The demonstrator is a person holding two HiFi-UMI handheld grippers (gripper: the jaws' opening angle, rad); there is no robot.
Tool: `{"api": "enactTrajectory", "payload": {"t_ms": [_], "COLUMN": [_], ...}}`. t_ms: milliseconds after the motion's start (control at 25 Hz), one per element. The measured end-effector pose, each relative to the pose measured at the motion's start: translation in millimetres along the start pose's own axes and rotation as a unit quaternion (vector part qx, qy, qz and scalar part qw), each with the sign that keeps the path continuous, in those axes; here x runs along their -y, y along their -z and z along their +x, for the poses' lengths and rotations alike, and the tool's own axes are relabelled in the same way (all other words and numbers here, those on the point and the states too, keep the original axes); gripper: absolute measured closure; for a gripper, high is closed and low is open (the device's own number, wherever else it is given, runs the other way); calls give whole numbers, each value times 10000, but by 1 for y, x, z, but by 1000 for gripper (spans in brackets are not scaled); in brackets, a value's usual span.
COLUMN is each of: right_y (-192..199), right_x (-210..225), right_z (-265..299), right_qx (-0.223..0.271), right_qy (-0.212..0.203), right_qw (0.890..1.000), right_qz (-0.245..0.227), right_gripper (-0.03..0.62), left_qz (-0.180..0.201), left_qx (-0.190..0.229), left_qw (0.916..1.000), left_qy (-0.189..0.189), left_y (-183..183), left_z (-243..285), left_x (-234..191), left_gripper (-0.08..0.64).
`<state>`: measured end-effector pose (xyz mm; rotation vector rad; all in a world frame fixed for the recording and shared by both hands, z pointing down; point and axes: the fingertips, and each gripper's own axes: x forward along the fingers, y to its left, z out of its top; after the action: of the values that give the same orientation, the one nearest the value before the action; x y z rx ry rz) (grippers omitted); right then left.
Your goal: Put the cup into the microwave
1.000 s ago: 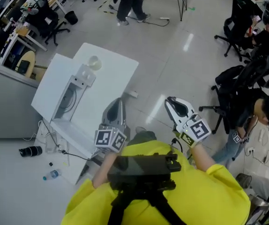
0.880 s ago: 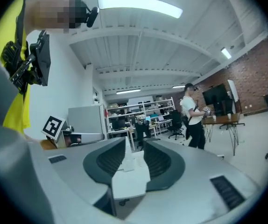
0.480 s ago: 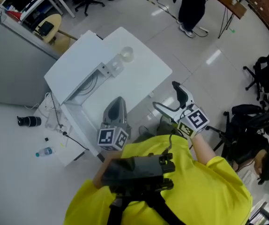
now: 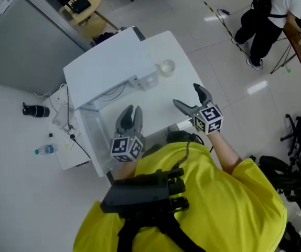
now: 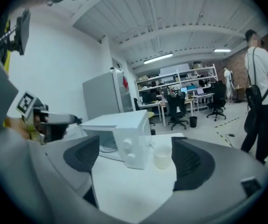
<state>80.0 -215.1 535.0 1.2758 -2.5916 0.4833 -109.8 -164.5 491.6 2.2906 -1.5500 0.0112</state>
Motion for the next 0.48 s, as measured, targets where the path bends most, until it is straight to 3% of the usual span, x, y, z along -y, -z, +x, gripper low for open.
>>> {"api": "enactTrajectory", "payload": {"t_ms": [80,240,280,320,480], "right_y": [13,43,54,64,99], "right_x": [23,52,60,69,101], "right_z": [30,81,92,103,147], "right_qx": [-42,-287,-379,-475,-812], "right_qy": [9,-96,-78,-69,-34], "right_qw": [9999,9992,9990,9987,9965], "right_qz": [-128,-257,-234,-194,-207], "right_gripper": [34,33,32,-13,-17], "left_qz": [77,82,37,17,15], "left_qx": [-81,-382,-457,-511,-637], "left_qw": [9998,9980,9975,9972,9961], "left_qy": [-144,-505,-538,-552,-603], "left_y": [11,38,43,47,57], "left_z": [15,43,48,53,69], "left_x": [-8,-27,-29,-30,-26], "left_gripper": [465,465,465,465,465]}}
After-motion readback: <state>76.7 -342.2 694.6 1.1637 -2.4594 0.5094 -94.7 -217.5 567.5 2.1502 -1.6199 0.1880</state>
